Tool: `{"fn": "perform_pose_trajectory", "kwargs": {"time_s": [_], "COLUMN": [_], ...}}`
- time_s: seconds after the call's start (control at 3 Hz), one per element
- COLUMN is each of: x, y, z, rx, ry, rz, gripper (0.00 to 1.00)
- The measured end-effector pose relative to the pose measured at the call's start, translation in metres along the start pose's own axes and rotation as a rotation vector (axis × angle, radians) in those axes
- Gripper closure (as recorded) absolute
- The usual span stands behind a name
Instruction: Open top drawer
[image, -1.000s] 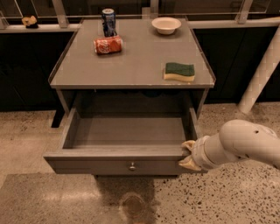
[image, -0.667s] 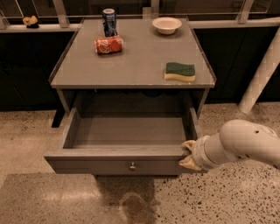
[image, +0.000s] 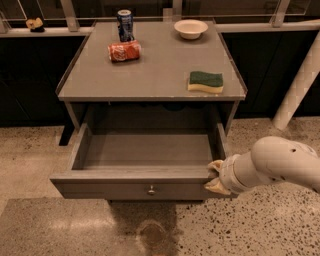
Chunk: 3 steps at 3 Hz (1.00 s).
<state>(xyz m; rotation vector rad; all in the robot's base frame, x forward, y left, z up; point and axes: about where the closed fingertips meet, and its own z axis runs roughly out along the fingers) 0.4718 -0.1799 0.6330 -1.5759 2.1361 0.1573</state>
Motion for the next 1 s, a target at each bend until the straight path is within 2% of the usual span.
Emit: {"fn": "perform_pose_trajectory", "kwargs": {"time_s": [0.33,0.67,1.0], "x": [0.0000,0.0000,0.0000], "y": [0.0000,0.0000,0.0000], "z": [0.0000,0.0000,0.0000], "rx": [0.000,0.000,0.000], "ry": [0.000,0.000,0.000], "rz": [0.000,0.000,0.000], "gripper": [0.12,0.00,0.00]}}
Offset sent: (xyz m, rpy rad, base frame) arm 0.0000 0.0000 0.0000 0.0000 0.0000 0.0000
